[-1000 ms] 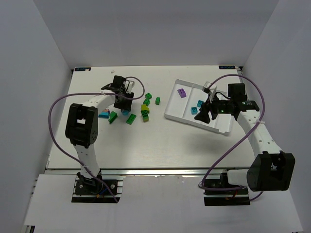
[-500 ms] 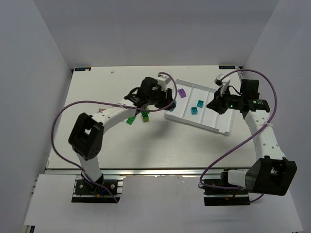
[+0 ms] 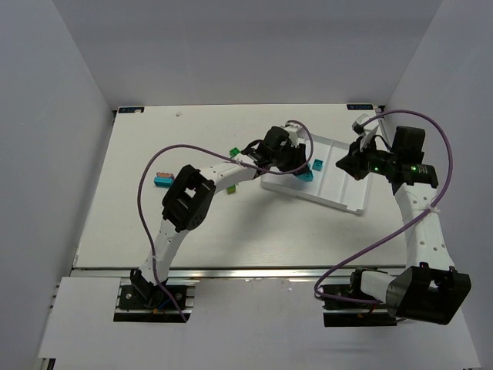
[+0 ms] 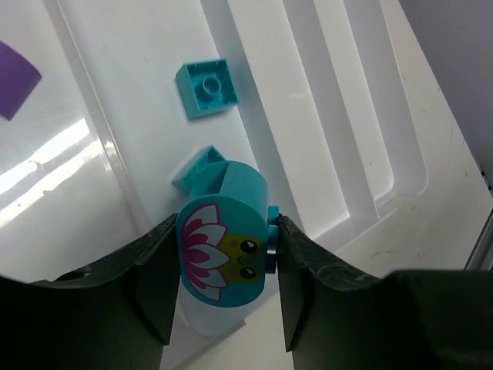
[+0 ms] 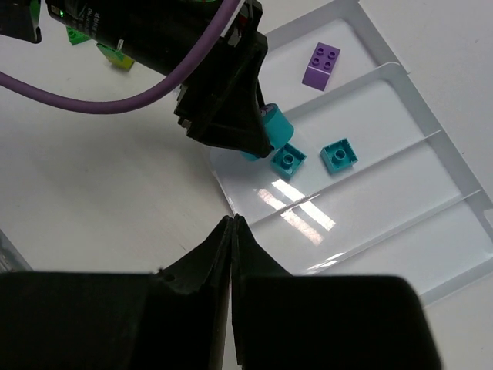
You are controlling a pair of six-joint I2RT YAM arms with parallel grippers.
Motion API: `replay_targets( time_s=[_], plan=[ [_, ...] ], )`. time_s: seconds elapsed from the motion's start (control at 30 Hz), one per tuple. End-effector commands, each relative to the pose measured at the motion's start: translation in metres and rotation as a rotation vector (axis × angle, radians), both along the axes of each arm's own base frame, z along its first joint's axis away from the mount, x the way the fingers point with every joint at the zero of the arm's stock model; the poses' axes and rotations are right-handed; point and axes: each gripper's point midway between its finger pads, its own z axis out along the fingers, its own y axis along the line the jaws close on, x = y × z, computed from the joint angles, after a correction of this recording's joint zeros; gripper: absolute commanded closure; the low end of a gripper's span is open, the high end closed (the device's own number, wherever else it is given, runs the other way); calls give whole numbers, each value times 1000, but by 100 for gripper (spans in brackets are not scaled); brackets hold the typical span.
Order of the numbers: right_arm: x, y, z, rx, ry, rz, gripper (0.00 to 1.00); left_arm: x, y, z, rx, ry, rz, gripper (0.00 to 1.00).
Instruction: Sort the legos into containers by color
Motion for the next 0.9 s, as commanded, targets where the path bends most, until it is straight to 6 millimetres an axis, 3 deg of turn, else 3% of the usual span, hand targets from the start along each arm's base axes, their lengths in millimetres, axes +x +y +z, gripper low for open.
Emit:
replay_targets(
  time_s=[0.0,0.03,0.17,0.4,0.43,0.53,0.57,0.6,0.67,0.7,0.73,0.77,0.8,0.83,0.87],
  plan=[
    [1,-1,8,13,-37,-5,94,14,-11,35,-40,-49,28,70],
    [1,-1,7,14,-34,-5,93,13,-13,26,-26,-39,24,67],
    [2,-2,8,18,-34,-10,82,14,-20,15,12,-26,20,42],
    [1,-2,7,17,-30,-4,59,17,-22,26,13,-48,35,34],
    [1,-2,6,18,-27,-4,46,18,-20,27,17,-53,41,34],
    [-4,2,9,17,-39,32,19,20,-16,42,17,-85,57,35],
    [-7,4,10,21,-40,51,15,20,-13,44,25,-89,63,37],
    [-8,5,12,18,-51,61,12,21,-9,58,20,-116,78,41],
    [-13,7,16,7,-78,95,11,21,0,62,32,-125,97,50],
    [-14,8,16,4,-84,105,10,22,9,82,13,-145,114,56],
    [-15,8,15,3,-85,114,10,22,16,86,14,-148,133,68],
    [-18,10,13,2,-83,131,11,20,30,75,31,-132,151,73],
    [-20,11,10,3,-77,140,11,16,41,101,1,-159,175,82],
    [-22,12,8,-1,-82,159,11,9,55,85,28,-141,191,85],
    [-25,13,5,3,-72,169,11,9,69,89,29,-147,217,88]
  ],
)
